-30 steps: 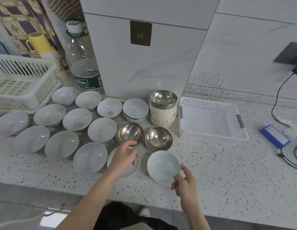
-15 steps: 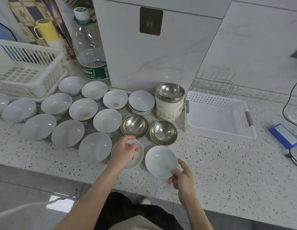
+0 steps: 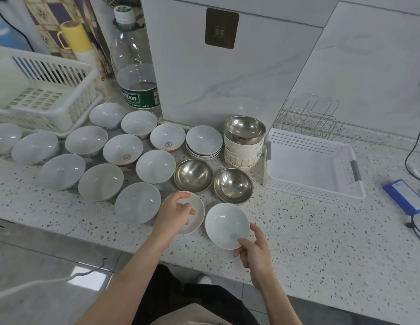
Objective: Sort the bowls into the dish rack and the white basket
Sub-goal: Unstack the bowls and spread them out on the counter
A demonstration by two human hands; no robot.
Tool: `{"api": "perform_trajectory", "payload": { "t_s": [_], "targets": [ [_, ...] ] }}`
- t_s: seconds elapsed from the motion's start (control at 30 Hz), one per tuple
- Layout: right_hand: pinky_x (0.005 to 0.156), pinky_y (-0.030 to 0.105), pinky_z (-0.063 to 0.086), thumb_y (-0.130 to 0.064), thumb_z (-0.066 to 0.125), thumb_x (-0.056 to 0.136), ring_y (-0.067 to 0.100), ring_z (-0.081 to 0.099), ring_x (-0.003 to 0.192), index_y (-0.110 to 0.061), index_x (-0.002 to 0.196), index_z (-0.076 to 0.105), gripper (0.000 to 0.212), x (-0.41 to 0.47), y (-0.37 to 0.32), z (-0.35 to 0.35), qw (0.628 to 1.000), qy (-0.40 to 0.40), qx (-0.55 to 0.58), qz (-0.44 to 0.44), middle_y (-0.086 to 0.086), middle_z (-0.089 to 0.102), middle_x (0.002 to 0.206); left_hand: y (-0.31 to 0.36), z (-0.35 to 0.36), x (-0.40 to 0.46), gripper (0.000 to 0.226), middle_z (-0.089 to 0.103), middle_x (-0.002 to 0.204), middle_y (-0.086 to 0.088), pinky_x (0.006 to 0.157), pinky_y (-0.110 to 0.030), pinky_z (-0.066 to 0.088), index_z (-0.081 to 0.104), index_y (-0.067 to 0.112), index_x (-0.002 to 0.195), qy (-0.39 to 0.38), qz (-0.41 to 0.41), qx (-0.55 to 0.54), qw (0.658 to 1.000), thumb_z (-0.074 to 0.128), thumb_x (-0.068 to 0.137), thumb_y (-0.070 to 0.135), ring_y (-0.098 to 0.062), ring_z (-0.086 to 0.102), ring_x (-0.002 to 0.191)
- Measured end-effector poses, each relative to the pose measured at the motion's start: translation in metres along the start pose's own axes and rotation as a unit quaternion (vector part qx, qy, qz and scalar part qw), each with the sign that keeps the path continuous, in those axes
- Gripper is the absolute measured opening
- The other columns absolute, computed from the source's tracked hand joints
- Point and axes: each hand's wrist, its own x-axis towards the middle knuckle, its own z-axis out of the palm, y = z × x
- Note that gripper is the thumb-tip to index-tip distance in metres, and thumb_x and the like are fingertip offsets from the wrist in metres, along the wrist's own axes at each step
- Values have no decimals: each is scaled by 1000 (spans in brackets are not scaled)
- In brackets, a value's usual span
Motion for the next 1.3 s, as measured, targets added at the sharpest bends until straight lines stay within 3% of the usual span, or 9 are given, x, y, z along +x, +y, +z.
{"api": "perform_trajectory", "payload": {
  "t_s": [0.27,0.43,0.63,0.73,0.87,0.93,1.1,1.23,1.3],
  "targets": [
    [38,20,30,-17,54,95,9,38,38,-30,127,48,34,0,-4,2,999,11,-45,8,10,62,52,-7,-13,7,28,75,75,14,61,-21,43,56,35,112,-9,-11,-12,1000,50,94,15,-3,57,53],
    [54,27,43,-35,55,95,6,56,44,-24,124,55,31,-1,-14,3,988,108,-110,-28,8,66,67,0,-22,27,27,75,77,9,58,-17,45,57,29,115,-23,9,-34,999,51,95,14,-3,58,53],
    [63,31,46,-36,55,94,17,64,62,-25,117,59,25,9,-66,14,968,207,-99,-102,8,65,63,21,-33,61,27,74,76,2,52,-13,46,51,27,120,-30,26,-69,997,53,95,17,0,55,45],
    [64,31,46,-34,57,93,10,60,54,-27,109,62,19,20,-94,35,971,195,-67,-119,4,63,58,37,-40,83,33,74,79,0,50,-17,46,47,25,125,-34,27,-62,997,56,93,21,-4,56,46],
    [49,20,43,-26,57,93,3,56,46,-23,102,66,13,35,-119,70,978,160,-45,-123,1,63,66,57,-45,116,46,73,94,-7,61,-28,50,39,19,137,-65,35,-16,997,53,94,30,-13,64,65],
    [48,18,41,-23,59,92,4,56,47,-21,98,68,11,41,-127,85,982,146,-47,-113,0,63,61,67,-43,132,55,72,93,-4,58,-28,47,33,19,143,-87,30,18,996,52,94,36,-11,67,73],
    [48,16,41,-30,61,92,0,55,45,-21,91,70,13,45,-134,104,988,130,-35,-74,-2,64,60,86,-33,169,60,70,76,-3,52,-26,50,25,19,147,-112,13,59,992,49,94,34,-18,70,61],
    [42,15,37,-33,60,92,-3,53,42,-22,83,70,18,39,-126,106,987,136,-65,-60,-7,61,53,85,-26,187,58,68,92,-1,71,-40,62,27,22,148,-123,31,86,988,47,93,26,-19,73,68],
    [44,18,37,-34,60,92,-3,54,43,-26,87,70,14,36,-119,104,986,142,-69,-51,-5,63,59,84,-25,191,56,69,90,3,67,-38,61,30,29,145,-137,47,100,984,46,92,22,-19,73,65]
  ]
}}
